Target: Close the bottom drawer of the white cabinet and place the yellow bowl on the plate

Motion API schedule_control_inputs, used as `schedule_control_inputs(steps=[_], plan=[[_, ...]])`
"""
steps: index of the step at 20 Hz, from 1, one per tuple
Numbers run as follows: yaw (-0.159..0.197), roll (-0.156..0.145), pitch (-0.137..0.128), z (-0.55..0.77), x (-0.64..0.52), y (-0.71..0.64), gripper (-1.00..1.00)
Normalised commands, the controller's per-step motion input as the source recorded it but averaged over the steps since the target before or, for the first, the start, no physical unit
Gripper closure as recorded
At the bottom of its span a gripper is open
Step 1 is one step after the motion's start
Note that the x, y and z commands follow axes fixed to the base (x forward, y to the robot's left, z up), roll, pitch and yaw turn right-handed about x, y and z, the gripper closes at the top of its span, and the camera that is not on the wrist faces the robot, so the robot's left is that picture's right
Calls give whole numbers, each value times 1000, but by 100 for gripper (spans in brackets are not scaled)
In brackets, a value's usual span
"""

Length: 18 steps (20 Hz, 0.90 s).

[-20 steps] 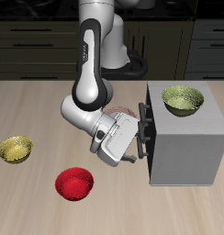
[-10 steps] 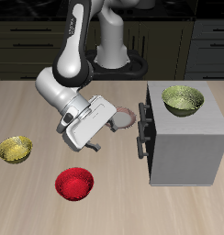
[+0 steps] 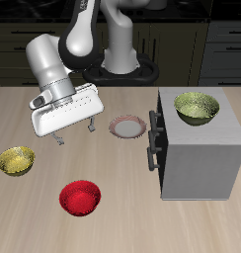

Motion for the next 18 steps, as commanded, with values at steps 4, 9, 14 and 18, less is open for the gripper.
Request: schedule_control_inputs(steps=[4, 9, 14, 18], plan=[[-323, -113, 193, 433, 132, -667, -100], [-195, -10, 100, 269, 89, -508, -100], [-49, -46, 6, 204, 119, -635, -100], [-40, -87, 13, 100, 73, -633, -100]])
